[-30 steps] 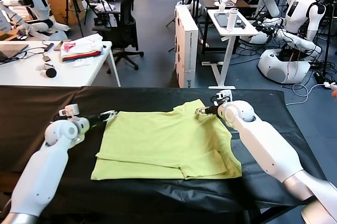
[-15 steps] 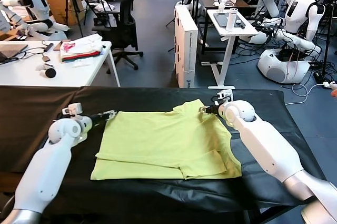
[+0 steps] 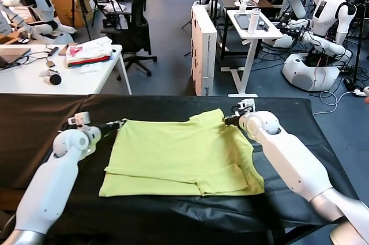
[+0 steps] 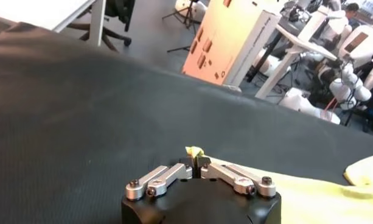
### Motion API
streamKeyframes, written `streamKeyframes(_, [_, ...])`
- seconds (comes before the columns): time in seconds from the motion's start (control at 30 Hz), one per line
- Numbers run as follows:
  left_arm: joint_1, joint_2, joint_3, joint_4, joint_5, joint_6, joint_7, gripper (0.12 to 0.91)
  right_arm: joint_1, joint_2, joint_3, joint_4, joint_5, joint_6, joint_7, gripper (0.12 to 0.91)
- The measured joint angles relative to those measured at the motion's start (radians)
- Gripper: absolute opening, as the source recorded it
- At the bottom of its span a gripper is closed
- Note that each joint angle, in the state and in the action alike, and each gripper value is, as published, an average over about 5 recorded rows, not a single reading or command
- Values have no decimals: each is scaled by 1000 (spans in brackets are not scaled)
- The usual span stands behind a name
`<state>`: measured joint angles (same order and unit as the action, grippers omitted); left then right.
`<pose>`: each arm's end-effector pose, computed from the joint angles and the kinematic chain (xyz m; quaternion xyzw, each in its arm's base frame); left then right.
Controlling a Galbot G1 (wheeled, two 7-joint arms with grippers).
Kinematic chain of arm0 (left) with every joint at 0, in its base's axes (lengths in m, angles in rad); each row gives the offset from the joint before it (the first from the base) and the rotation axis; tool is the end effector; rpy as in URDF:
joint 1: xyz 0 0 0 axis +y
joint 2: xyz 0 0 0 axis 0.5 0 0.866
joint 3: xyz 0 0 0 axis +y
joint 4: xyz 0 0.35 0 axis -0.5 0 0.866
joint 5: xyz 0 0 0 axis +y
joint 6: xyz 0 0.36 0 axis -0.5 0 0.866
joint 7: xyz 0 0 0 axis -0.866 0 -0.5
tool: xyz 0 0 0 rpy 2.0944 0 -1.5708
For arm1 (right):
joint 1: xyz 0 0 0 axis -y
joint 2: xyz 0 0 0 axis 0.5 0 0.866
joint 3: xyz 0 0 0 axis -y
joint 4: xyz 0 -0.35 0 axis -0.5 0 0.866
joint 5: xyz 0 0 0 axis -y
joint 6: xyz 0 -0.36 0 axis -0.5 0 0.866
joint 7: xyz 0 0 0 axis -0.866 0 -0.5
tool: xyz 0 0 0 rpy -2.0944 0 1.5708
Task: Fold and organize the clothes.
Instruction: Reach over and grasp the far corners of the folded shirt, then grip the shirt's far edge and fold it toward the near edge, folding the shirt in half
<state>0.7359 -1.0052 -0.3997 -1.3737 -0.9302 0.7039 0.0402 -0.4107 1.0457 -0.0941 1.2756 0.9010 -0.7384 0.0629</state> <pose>0.4494 0.1885 -0.2529 -0.0845 -0.9354 0.1687 0.2991 0.5191 -0.0554 -0.2299 0.1598 -0.9229 -0.0050 0.3501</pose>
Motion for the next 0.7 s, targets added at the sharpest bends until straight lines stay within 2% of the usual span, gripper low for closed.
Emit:
streamKeyframes(0.37, [132, 40, -75, -177, -76, 10, -20, 189, -87, -65, 93, 180, -2, 1, 21, 140])
streamKeyframes(0.53, [222, 57, -121, -277, -90, 9, -20, 189, -163, -107, 147, 296, -2, 1, 50, 140])
streamKeyframes(0.7, [307, 68, -162, -350, -103, 5, -21, 189, -266, -149, 214, 407, 1, 1, 55, 140])
